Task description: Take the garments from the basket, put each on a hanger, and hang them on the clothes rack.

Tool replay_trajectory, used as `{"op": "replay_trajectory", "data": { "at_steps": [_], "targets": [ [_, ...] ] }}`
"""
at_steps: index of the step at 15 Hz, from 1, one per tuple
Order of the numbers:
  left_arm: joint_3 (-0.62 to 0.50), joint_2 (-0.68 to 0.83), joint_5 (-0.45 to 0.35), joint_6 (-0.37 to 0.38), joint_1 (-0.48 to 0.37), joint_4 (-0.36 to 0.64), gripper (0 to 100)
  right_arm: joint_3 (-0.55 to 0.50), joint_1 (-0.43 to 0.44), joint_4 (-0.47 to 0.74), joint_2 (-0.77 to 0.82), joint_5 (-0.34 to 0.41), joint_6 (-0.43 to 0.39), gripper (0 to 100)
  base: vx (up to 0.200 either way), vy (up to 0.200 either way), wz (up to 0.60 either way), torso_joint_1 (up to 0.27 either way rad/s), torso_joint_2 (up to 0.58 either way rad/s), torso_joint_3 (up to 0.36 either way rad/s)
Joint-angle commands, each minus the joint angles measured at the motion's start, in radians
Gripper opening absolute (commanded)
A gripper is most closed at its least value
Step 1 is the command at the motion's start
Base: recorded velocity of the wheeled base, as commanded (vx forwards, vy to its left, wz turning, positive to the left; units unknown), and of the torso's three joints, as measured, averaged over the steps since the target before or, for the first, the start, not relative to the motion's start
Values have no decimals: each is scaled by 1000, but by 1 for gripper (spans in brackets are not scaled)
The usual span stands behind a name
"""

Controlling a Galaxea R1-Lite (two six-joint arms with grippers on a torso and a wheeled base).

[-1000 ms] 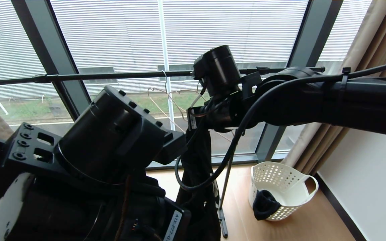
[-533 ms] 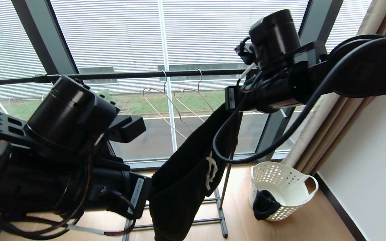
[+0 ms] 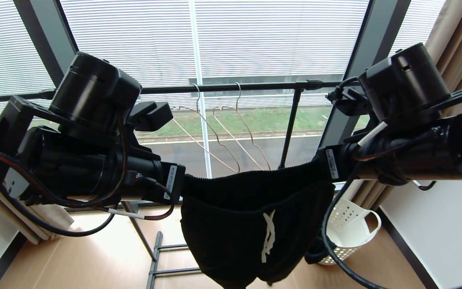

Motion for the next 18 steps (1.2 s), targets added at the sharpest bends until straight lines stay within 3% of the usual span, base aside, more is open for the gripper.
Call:
{"op": "replay_trajectory", "data": {
  "at_steps": [1, 5, 6, 8, 11, 12, 14, 16, 18],
  "targets": [
    [-35, 23, 1, 0, 2, -7, 0, 37, 24, 1, -74, -1, -2, 0, 0, 0, 0, 0, 0, 0],
    [-225, 95, 1, 6, 13, -1, 0, 94, 47, 2, -77, -2, -7, 0, 0, 0, 0, 0, 0, 0],
    [-248, 112, 1, 6, 12, -1, 0, 130, 47, -6, -76, 1, -9, 100, 0, 0, 0, 0, 0, 0],
    [-291, 136, 2, 17, -7, -1, 0, 235, 47, -107, -68, 7, -18, 100, 0, 0, 0, 0, 0, 0],
    [-357, 177, 2, 32, -10, -1, 0, 419, 47, -263, -70, 59, -133, 100, 0, 0, 0, 0, 0, 0],
    [-374, 188, 7, 43, -10, -1, 0, 528, 47, -409, -70, 124, -193, 100, 0, 0, 0, 0, 0, 0],
    [-372, 188, 8, 56, -10, -1, 0, 600, 46, -579, -70, 211, -283, 100, 0, 0, 0, 0, 0, 0],
    [-355, 182, 24, 56, -10, -1, 0, 586, 46, -694, -66, 303, -299, 100, 0, 0, 0, 0, 0, 0],
    [-326, 165, 25, 56, -10, -1, 0, 506, 49, -773, -16, 323, -300, 100, 0, 0, 0, 0, 0, 0]
  ]
}}
